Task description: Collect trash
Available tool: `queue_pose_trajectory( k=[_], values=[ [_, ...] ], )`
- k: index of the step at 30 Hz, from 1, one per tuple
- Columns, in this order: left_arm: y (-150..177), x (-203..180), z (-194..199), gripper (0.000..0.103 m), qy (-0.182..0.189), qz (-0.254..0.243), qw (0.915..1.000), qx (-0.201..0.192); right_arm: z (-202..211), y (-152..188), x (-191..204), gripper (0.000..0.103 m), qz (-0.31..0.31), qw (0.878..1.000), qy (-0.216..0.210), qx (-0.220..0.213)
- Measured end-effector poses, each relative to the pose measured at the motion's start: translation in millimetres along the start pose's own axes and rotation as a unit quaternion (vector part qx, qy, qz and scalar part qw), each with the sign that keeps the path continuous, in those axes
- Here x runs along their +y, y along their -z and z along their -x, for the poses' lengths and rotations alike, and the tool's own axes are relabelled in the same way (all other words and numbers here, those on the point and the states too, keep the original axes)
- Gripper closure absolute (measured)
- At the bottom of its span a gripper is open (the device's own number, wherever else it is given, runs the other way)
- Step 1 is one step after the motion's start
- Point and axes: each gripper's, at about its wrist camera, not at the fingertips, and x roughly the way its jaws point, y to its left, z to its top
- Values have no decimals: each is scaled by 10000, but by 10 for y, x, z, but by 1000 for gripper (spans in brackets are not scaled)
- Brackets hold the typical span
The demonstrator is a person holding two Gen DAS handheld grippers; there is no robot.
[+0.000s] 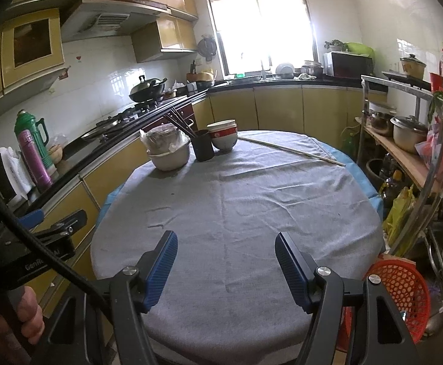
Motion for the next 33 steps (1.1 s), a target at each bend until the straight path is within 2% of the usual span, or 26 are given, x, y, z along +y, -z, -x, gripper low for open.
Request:
queue_pose_trajectory(
  k=[21,33],
  values=[
    [-62,2,-187,11,310,-6,9995,68,-147,-51,10,33,-34,9997,260,31],
    [-44,41,-406,11,303,16,9993,228,-380,-62,71,33,8,9994,278,228]
  ],
)
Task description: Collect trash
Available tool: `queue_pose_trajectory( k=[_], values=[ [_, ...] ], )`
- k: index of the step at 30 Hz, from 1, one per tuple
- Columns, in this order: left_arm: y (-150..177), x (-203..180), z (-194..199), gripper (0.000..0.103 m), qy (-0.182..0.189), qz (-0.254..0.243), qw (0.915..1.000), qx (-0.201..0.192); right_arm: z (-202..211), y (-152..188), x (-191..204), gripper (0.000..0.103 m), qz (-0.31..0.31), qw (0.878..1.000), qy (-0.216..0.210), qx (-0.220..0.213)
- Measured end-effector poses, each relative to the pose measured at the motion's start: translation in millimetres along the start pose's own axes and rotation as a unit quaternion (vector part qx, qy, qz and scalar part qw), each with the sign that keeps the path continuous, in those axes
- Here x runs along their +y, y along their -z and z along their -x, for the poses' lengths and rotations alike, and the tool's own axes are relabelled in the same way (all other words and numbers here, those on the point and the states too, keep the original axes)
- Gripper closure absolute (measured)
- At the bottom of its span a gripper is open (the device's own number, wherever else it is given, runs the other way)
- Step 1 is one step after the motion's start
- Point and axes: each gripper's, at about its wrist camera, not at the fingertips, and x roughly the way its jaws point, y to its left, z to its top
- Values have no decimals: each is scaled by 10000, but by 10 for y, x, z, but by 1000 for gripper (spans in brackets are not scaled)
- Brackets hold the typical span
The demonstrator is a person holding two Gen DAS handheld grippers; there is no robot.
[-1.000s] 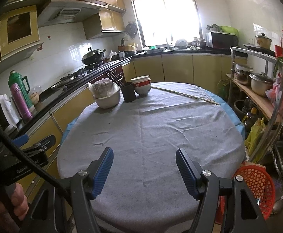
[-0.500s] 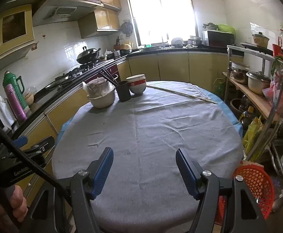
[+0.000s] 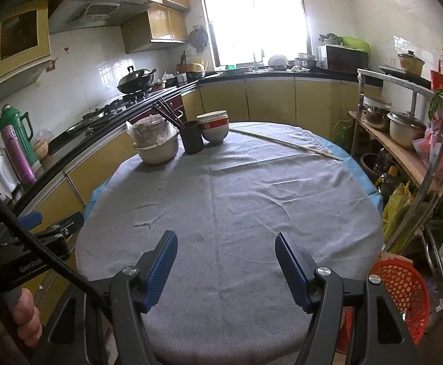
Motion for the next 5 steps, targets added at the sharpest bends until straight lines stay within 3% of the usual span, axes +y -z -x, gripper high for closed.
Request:
queue_pose_trajectory(
  k=[5],
  values=[
    [-5,-46,-212,11,34,-55,9999,105,-204,-9,-73,33,-24,9999,-6,117]
  ],
)
